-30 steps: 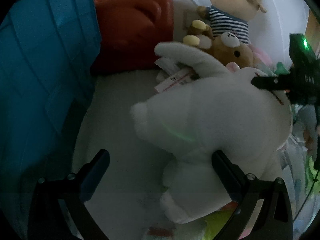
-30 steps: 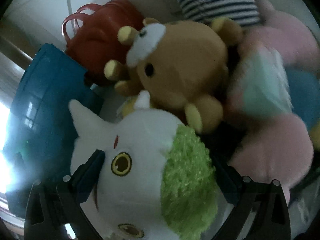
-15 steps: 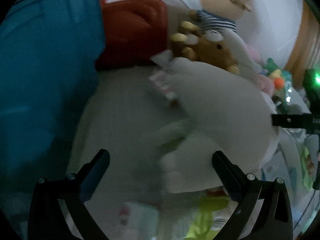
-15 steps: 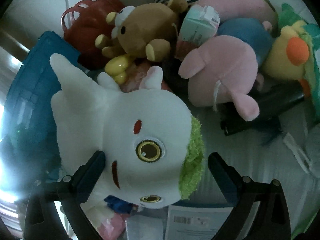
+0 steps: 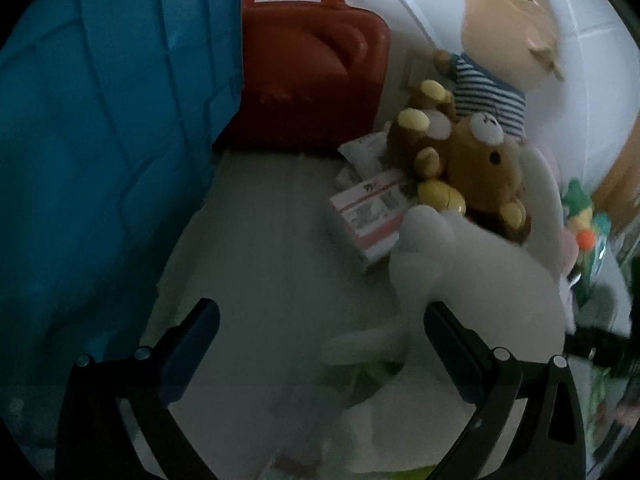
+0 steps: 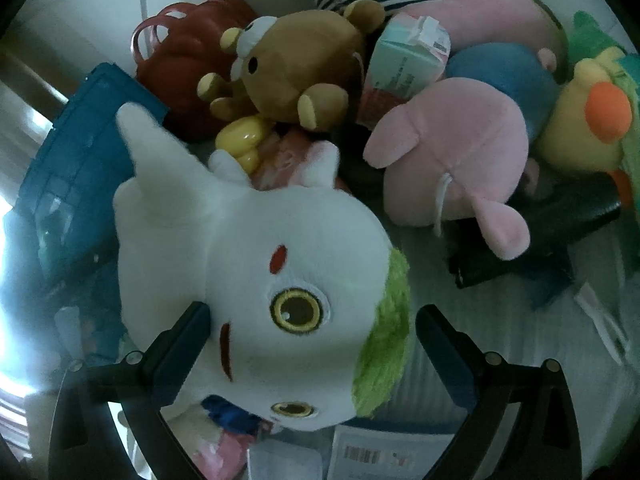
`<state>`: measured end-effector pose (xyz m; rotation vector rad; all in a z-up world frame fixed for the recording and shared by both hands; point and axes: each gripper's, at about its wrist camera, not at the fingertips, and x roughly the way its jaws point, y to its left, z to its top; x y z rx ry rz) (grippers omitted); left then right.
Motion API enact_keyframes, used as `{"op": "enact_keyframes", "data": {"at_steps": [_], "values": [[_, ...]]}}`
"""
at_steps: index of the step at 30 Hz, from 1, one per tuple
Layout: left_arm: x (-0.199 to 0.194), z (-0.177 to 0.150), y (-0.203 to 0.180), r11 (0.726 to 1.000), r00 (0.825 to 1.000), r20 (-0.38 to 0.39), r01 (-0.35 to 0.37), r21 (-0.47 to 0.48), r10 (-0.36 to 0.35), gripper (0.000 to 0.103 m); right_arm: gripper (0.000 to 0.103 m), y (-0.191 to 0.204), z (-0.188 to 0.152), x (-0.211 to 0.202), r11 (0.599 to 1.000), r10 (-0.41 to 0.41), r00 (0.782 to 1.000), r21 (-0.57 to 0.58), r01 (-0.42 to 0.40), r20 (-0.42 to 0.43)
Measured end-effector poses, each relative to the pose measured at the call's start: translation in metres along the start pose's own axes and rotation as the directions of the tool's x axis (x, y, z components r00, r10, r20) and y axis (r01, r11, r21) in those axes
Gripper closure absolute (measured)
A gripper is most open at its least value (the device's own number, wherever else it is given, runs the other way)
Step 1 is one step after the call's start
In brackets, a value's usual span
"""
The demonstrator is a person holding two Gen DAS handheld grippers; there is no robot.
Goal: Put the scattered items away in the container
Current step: 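Grasp the white green-haired plush with both grippers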
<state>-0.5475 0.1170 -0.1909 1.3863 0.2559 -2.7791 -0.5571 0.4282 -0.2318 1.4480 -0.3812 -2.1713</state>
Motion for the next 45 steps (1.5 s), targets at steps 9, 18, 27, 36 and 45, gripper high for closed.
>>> {"op": "enact_keyframes", "data": {"at_steps": [9, 18, 27, 36, 45], "values": [[-0.002, 0.013, -0.018, 0.991, 0.991, 0.033, 0.132, 0.006, -0.132, 0.0, 0.0, -0.009, -0.003, -0.002, 0.999, 0.037, 0.999, -0.007, -0.037, 0.004], [0.036, 0.017, -0.059, 0.964, 0.961, -0.072, 0.267, 0.012, -0.266, 0.0, 0.0, -0.018, -0.01, -0.012, 0.999, 0.044, 0.999, 0.024, -0.044, -0.002], [0.033, -0.006, -0.049, 0.96, 0.951, -0.128, 0.281, -0.012, -0.28, 0.0, 0.0, -0.02, -0.008, 0.012, 0.989, 0.135, 0.989, 0.062, -0.132, -0.063], [0.023, -0.007, -0.056, 0.948, 0.943, -0.123, 0.316, 0.046, -0.308, 0.015, 0.0, -0.036, -0.02, 0.005, 0.973, 0.207, 0.976, 0.118, -0.197, -0.07], [0.022, -0.01, -0.039, 0.953, 0.949, -0.092, 0.298, -0.047, -0.301, 0.024, 0.0, 0.01, -0.012, 0.008, 0.997, 0.082, 0.993, 0.007, -0.083, 0.087]]}}
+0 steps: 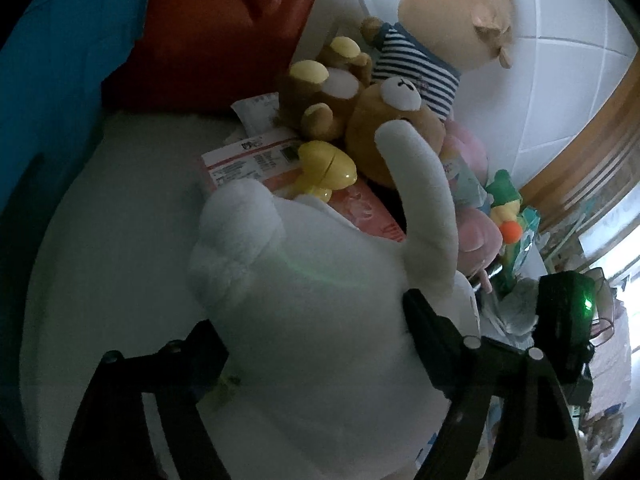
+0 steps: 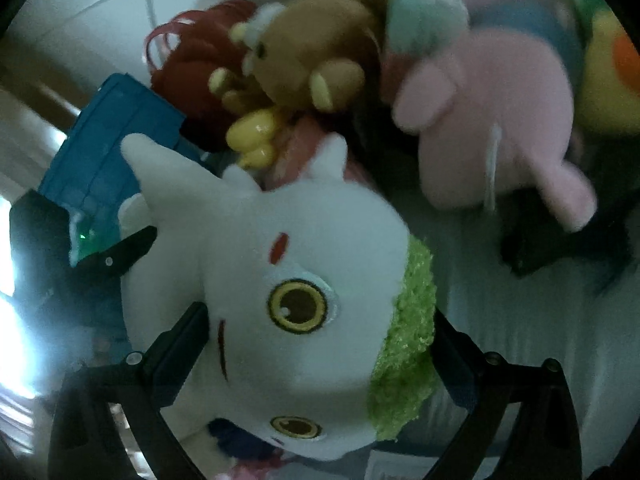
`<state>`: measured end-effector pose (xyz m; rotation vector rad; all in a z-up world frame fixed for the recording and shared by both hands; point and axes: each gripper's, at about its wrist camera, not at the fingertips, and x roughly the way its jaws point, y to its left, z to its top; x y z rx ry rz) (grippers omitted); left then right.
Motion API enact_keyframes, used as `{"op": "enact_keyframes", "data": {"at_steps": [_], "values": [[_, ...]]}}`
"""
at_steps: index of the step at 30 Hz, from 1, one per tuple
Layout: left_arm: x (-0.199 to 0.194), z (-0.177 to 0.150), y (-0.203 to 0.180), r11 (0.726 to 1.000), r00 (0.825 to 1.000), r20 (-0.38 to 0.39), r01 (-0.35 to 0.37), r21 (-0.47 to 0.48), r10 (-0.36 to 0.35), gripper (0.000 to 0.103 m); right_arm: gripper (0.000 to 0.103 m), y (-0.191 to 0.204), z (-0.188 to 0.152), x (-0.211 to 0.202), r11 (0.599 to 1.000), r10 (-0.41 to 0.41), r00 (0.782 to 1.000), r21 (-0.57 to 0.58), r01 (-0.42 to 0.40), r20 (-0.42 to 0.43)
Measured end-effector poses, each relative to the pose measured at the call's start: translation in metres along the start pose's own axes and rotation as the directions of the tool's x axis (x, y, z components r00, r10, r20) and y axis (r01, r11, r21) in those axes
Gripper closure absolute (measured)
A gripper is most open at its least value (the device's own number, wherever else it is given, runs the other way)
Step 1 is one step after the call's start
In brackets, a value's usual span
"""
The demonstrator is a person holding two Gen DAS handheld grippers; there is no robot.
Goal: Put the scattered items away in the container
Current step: 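Grasp the white green-haired plush with both grippers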
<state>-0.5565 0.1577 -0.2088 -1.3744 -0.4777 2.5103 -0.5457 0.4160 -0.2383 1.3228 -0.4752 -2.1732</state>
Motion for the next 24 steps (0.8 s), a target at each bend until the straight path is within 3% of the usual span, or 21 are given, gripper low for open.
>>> {"op": "enact_keyframes", "data": {"at_steps": [6, 9, 11, 13, 17, 21, 24], "values": [[-0.021, 0.0, -0.01, 0.999, 0.999, 0.05, -0.005, 0.034, 0.003, 0.026, 0.015, 0.013, -0.004, -0.033, 0.995, -0.05, 0.996, -0.082, 0.056, 0.072], [-0.023, 0.002, -0.011, 0.997, 0.998, 0.055, -0.037, 0.061, 0.034, 0.026, 0.016, 0.012, 0.002, -0.026, 0.996, -0.053, 0.998, -0.074, 0.054, 0.02], [-0.023, 0.001, -0.009, 0.997, 0.998, 0.052, -0.045, 0.06, 0.042, 0.026, 0.013, 0.019, 0.009, -0.012, 0.999, -0.033, 0.999, -0.043, 0.033, 0.004], [-0.025, -0.003, -0.002, 0.999, 0.998, 0.055, -0.028, 0.044, 0.026, 0.025, 0.0, 0.008, 0.006, -0.015, 1.0, 0.005, 1.0, 0.019, -0.006, 0.009], [-0.028, -0.007, 0.008, 1.0, 0.998, 0.056, -0.019, 0.012, 0.019, 0.023, 0.0, -0.015, -0.001, -0.015, 0.983, 0.076, 0.997, 0.169, -0.078, 0.022], [-0.027, -0.008, 0.013, 1.0, 0.998, 0.055, -0.019, 0.019, 0.018, 0.02, 0.0, -0.01, 0.003, -0.001, 0.984, 0.075, 0.997, 0.163, -0.071, -0.021], [-0.026, -0.006, 0.019, 0.997, 0.997, 0.053, -0.05, 0.053, 0.048, 0.017, 0.0, -0.011, -0.001, 0.001, 0.975, 0.131, 0.991, 0.185, -0.123, -0.033]]}}
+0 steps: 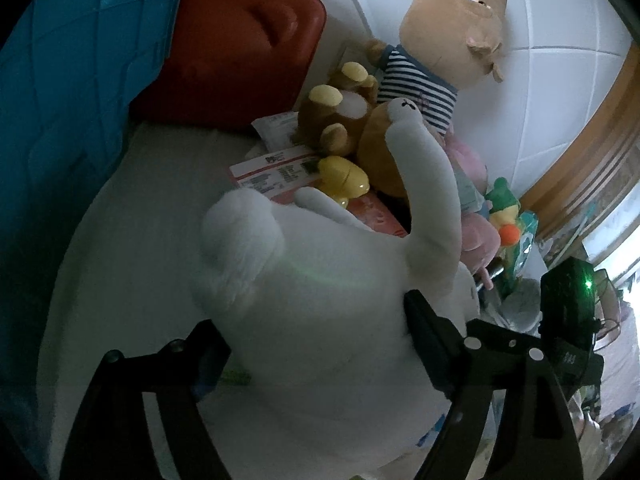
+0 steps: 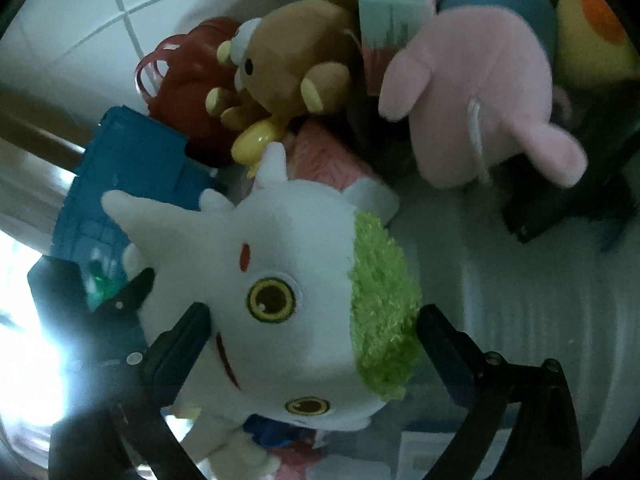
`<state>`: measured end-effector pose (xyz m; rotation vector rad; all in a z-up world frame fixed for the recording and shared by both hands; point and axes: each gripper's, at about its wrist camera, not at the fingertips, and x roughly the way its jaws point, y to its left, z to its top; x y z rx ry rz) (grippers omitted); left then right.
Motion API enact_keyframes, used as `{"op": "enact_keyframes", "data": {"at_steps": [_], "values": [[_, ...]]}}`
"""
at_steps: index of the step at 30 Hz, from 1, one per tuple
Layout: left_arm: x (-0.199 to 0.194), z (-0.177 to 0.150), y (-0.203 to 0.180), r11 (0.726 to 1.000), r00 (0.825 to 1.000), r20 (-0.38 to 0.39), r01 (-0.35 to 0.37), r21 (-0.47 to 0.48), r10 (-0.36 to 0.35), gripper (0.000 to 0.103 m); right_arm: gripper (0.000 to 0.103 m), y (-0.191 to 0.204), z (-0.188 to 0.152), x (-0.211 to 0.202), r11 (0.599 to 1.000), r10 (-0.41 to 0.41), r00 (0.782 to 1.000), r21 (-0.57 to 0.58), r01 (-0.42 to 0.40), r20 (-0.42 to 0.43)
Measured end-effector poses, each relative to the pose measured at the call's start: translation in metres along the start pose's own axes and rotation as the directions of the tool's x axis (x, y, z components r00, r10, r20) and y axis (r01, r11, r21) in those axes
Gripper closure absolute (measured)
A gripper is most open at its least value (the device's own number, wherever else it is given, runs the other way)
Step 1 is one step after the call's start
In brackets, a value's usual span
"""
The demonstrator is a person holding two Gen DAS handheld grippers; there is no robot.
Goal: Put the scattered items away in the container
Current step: 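Grasp the white green-haired plush with both grippers, then lift the white plush and carry it with both grippers to the crate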
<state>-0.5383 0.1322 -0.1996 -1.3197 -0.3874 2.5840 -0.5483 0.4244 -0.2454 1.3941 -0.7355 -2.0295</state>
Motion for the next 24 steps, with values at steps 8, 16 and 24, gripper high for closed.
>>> {"op": "enact_keyframes", "data": {"at_steps": [8, 16, 24], "values": [[0.013, 0.006, 0.026, 1.0, 1.0, -0.018, -0.015, -0.016, 0.015, 0.011, 0.0, -0.004, -0.011, 0.029, 0.994, 0.111, 0.994, 0.01, -0.111, 0.012], [0.017, 0.001, 0.04, 0.998, 0.999, -0.032, 0.03, -0.05, -0.032, 0.008, 0.0, -0.019, -0.024, 0.05, 0.966, 0.242, 0.969, 0.109, -0.236, -0.042], [-0.024, -0.005, 0.02, 0.998, 0.996, 0.083, 0.042, -0.036, -0.039, 0.024, 0.001, 0.033, -0.026, 0.017, 0.992, 0.085, 0.995, -0.095, -0.079, 0.054]]}}
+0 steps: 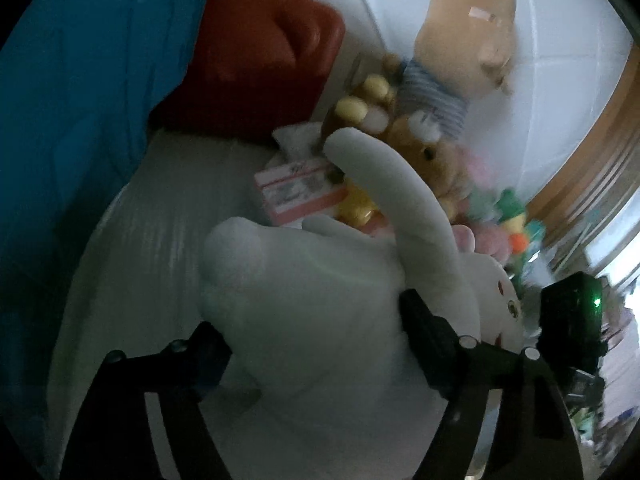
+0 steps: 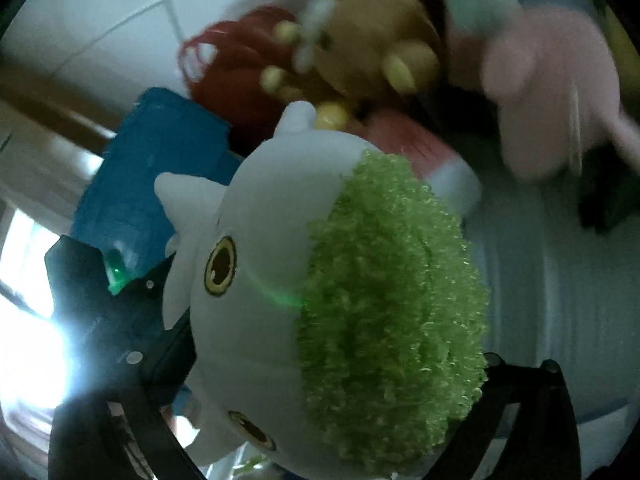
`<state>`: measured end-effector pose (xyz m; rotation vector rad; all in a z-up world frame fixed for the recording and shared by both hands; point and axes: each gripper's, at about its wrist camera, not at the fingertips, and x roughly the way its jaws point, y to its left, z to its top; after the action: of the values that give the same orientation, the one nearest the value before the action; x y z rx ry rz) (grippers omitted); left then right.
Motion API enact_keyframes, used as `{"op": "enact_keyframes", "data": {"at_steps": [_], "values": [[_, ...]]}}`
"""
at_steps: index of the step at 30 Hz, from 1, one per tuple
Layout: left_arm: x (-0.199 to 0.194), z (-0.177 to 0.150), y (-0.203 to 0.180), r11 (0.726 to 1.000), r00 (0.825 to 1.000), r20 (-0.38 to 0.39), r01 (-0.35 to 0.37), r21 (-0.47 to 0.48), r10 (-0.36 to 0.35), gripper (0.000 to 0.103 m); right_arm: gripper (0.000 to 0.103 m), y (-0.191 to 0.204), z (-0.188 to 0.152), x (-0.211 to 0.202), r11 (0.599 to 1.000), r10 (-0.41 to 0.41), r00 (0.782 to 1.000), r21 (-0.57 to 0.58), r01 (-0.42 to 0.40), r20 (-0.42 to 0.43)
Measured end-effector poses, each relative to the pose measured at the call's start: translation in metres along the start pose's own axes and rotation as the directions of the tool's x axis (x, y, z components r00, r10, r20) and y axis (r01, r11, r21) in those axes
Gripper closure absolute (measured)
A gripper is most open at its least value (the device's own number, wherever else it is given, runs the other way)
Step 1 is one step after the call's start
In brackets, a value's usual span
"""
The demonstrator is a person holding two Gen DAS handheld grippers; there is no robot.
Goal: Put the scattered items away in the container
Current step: 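Lift the white plush and carry it with both grippers to the crate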
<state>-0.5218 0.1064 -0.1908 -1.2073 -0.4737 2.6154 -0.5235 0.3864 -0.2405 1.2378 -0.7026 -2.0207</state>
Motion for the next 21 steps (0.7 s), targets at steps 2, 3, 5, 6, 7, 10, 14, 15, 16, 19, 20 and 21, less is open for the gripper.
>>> {"op": "enact_keyframes", "data": {"at_steps": [2, 3, 5, 6, 7, 10, 14, 15, 16, 19, 20, 21], "values": [[-0.016, 0.004, -0.006, 1.0, 0.999, 0.033, 0.012, 0.001, -0.012, 0.024, 0.001, 0.012, 0.002, -0.009, 0.999, 0.002, 1.0, -0.032, -0.002, 0.015], [-0.025, 0.007, -0.009, 1.0, 0.999, 0.049, 0.02, 0.0, -0.02, 0.024, 0.001, 0.019, 0.005, -0.016, 0.999, 0.009, 1.0, -0.048, -0.008, 0.025], [-0.046, 0.014, -0.017, 0.999, 0.996, 0.082, 0.031, 0.011, -0.032, 0.024, 0.001, 0.035, 0.01, -0.032, 0.996, 0.026, 0.999, -0.081, -0.023, 0.047], [-0.059, 0.018, -0.023, 0.999, 0.994, 0.104, 0.036, 0.022, -0.038, 0.024, 0.001, 0.043, 0.012, -0.038, 0.995, 0.035, 0.998, -0.096, -0.03, 0.056], [-0.07, 0.021, -0.027, 0.999, 0.992, 0.12, 0.037, 0.027, -0.04, 0.024, 0.001, 0.05, 0.014, -0.045, 0.993, 0.044, 0.997, -0.112, -0.037, 0.065], [-0.099, 0.029, -0.036, 0.999, 0.986, 0.159, 0.037, 0.037, -0.043, 0.024, 0.001, 0.076, 0.018, -0.064, 0.986, 0.067, 0.994, -0.157, -0.053, 0.087], [-0.146, 0.043, -0.048, 0.999, 0.973, 0.228, 0.008, 0.049, -0.019, 0.024, 0.001, 0.11, 0.027, -0.078, 0.973, 0.11, 0.989, -0.211, -0.088, 0.095], [-0.156, 0.046, -0.049, 0.999, 0.97, 0.243, 0.001, 0.048, -0.013, 0.024, 0.001, 0.123, 0.031, -0.081, 0.967, 0.128, 0.987, -0.233, -0.103, 0.096], [-0.171, 0.051, -0.049, 0.999, 0.965, 0.263, -0.011, 0.044, -0.001, 0.024, 0.001, 0.136, 0.035, -0.082, 0.961, 0.144, 0.985, -0.253, -0.116, 0.095], [-0.215, 0.068, -0.042, 0.998, 0.948, 0.317, -0.045, 0.032, 0.033, 0.024, 0.001, 0.177, 0.047, -0.083, 0.937, 0.194, 0.977, -0.311, -0.157, 0.09], [-0.229, 0.074, -0.039, 0.998, 0.941, 0.334, -0.056, 0.027, 0.044, 0.024, 0.001, 0.192, 0.052, -0.081, 0.93, 0.208, 0.974, -0.326, -0.169, 0.088], [-0.243, 0.081, -0.032, 0.998, 0.935, 0.349, -0.066, 0.021, 0.054, 0.024, 0.001, 0.212, 0.057, -0.076, 0.921, 0.224, 0.971, -0.343, -0.183, 0.084]]}}
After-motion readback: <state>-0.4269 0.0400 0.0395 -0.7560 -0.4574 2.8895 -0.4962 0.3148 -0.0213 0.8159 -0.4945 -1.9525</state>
